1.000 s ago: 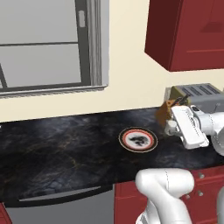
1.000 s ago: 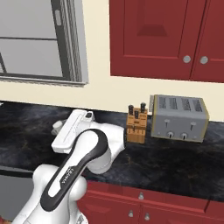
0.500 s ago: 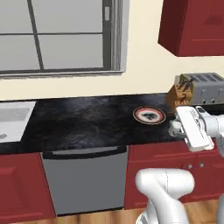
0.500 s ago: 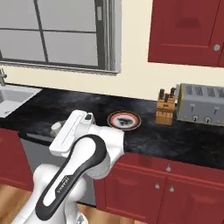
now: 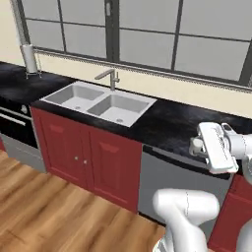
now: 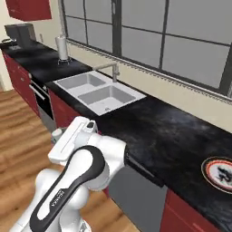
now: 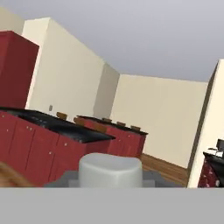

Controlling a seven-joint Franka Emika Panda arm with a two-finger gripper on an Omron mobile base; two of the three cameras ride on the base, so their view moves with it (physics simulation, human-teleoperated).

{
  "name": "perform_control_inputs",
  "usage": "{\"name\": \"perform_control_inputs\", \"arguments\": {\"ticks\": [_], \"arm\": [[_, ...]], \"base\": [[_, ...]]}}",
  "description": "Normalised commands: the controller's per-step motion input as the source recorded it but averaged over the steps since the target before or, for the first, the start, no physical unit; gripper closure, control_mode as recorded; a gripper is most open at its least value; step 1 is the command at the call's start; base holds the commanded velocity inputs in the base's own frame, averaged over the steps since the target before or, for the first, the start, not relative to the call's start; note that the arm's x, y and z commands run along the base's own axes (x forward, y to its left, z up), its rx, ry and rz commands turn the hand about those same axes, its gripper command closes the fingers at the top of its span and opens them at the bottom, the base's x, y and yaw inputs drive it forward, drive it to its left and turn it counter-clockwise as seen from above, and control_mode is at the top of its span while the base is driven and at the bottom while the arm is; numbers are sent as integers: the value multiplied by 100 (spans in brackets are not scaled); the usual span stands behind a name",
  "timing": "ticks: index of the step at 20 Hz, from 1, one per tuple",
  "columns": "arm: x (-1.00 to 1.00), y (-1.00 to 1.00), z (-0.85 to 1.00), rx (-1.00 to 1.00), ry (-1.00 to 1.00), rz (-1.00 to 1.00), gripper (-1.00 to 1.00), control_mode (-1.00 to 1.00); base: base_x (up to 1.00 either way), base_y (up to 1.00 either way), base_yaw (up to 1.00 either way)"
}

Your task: Pick up the marshmallow and place it in the cup of hot chocolate on the dining counter.

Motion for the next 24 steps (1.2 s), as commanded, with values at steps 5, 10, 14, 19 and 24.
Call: {"name": "perform_control_inputs", "arguments": {"ticks": [5, 10, 14, 19, 24], "arm": [[0, 0, 0, 0, 0, 0, 100, 100], [0, 0, 0, 0, 0, 0, 100, 100], [0, 0, 0, 0, 0, 0, 100, 100], [0, 0, 0, 0, 0, 0, 100, 100], [0, 0, 0, 0, 0, 0, 100, 100]], "base": [[0, 11, 100], [0, 11, 100], [3, 17, 98], [84, 48, 65], [100, 24, 51]]}}
